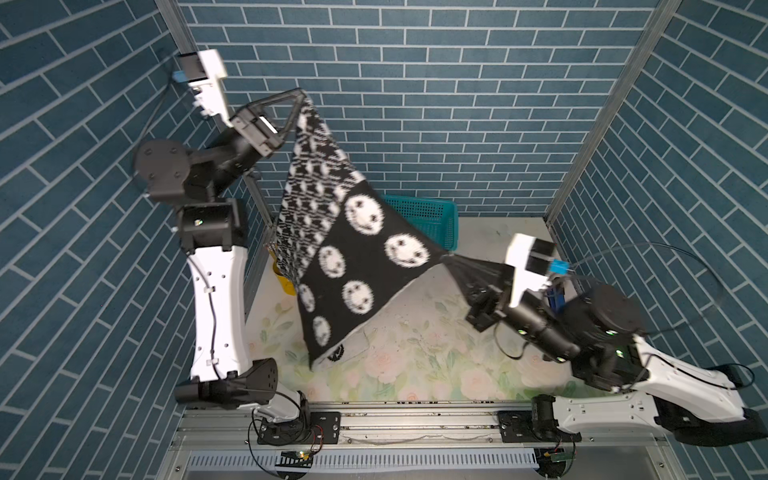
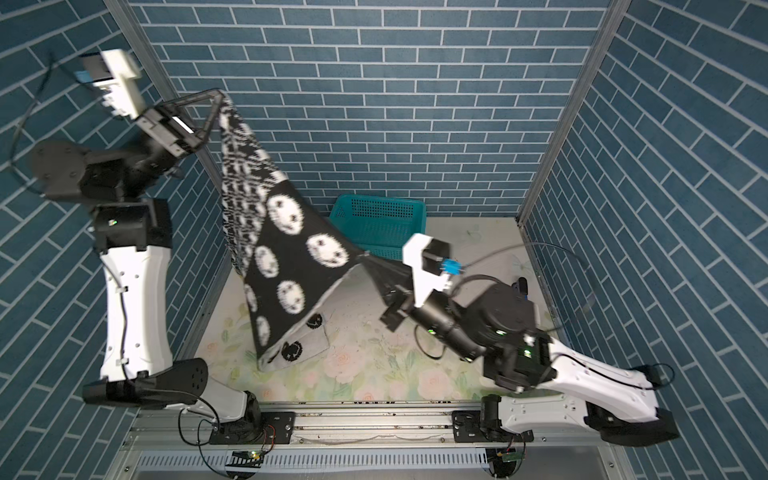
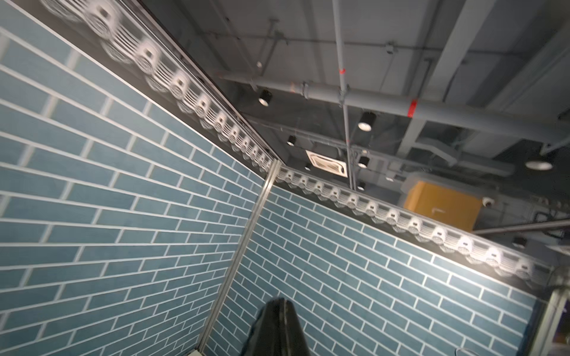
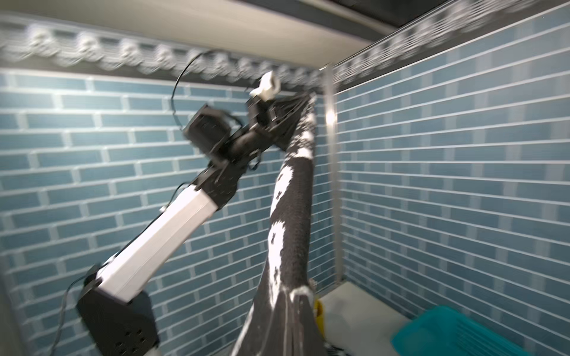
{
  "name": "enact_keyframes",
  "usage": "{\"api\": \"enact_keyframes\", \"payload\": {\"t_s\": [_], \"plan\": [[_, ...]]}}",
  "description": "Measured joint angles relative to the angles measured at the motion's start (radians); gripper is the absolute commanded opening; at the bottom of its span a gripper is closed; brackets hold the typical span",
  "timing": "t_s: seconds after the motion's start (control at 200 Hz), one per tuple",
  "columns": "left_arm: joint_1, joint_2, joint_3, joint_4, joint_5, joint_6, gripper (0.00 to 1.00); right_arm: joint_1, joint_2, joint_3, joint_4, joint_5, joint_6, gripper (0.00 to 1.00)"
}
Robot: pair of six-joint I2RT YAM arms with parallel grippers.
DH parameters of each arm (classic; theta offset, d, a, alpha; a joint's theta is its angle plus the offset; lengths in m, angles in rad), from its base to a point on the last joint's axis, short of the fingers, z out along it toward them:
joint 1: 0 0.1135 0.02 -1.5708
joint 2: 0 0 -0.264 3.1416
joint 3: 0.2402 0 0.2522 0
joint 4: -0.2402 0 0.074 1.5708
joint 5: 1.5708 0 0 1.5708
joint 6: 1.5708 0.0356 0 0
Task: Roll up the scarf and place it into the basket
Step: Fold the scarf at the center of the board.
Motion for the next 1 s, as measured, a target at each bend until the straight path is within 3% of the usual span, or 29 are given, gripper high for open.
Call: {"api": "enact_keyframes", "payload": {"t_s": [0.09,0.205,0.35,0.515,0.725,1.0], "plan": [[-0.164,0.181,0.140,-0.043,-0.027,0.062,0.00,0.000,-0.175,-0.112,0.033,0.307,0.002,0.00],[-0.311,0.488,0.355,-0.066,-0.047,0.090,0.00,-0.002,-0.252,-0.144,-0.052,0.639,0.050,0.00],[-0.420,0.772,0.388,-0.008,-0.063,0.038,0.00,-0.002,-0.278,-0.165,-0.237,0.867,0.146,0.00],[-0.470,0.944,0.354,0.035,-0.071,-0.019,0.00,-0.002,-0.304,-0.216,-0.289,0.977,0.161,0.00],[-0.463,0.904,0.347,0.122,-0.097,-0.015,0.00,-0.002,-0.303,-0.266,-0.302,1.023,0.179,0.00],[-0.459,0.900,0.352,0.337,-0.127,-0.079,0.00,-0.002,-0.330,-0.277,-0.514,1.026,0.409,0.00]]}}
